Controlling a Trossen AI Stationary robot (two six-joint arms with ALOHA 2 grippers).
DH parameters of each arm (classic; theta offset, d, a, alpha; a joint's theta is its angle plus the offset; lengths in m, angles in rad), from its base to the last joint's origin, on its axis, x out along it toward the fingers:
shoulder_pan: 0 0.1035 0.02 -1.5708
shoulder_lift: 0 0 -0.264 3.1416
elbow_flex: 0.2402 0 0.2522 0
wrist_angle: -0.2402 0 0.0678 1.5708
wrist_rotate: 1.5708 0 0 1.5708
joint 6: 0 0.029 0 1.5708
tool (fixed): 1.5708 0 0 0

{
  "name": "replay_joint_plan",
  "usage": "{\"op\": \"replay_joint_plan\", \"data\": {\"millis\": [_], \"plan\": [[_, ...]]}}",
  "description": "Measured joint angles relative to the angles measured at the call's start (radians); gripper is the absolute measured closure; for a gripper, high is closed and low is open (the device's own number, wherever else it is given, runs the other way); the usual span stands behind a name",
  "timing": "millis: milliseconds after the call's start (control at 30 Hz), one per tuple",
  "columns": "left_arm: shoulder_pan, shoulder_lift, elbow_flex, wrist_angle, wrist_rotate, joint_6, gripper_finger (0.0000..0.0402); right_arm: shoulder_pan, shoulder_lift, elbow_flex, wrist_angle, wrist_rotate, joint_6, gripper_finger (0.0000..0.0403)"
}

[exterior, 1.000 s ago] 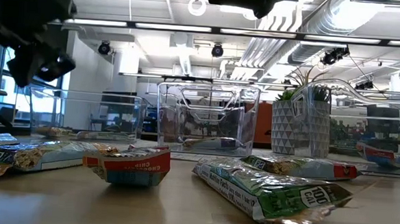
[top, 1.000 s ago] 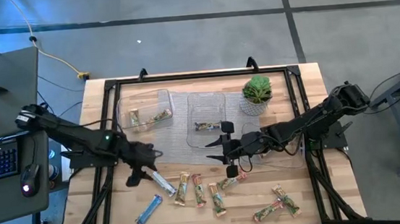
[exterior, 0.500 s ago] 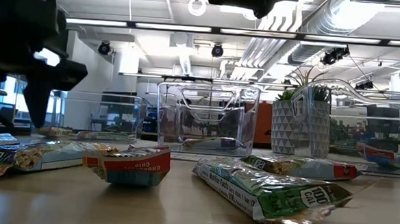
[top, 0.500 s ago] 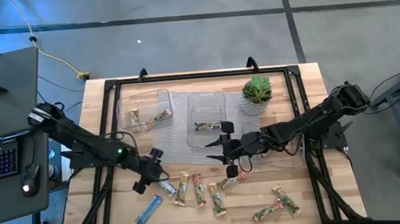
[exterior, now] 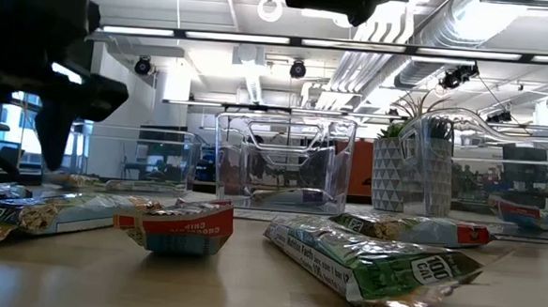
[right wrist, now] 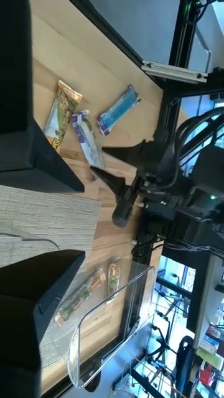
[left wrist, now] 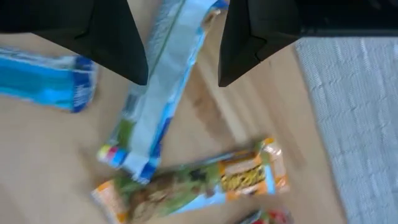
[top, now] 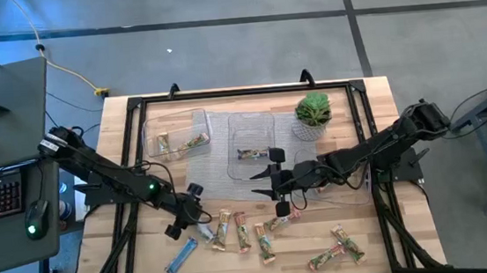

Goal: Pick and place Granola Bars by type
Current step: Put the blue granola bar into the middle transparent bin

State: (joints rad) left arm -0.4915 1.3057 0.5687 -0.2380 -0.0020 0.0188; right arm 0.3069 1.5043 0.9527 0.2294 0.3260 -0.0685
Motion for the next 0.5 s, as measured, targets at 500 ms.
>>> {"op": "replay_joint_plan", "data": {"millis": [500], "plan": [[0.000, 0.025, 0.027, -0.052, 0.044, -0.006, 0.0212, 0.000, 0.000, 0.000, -0.001, 0.000, 0.000, 0.0261]]}}
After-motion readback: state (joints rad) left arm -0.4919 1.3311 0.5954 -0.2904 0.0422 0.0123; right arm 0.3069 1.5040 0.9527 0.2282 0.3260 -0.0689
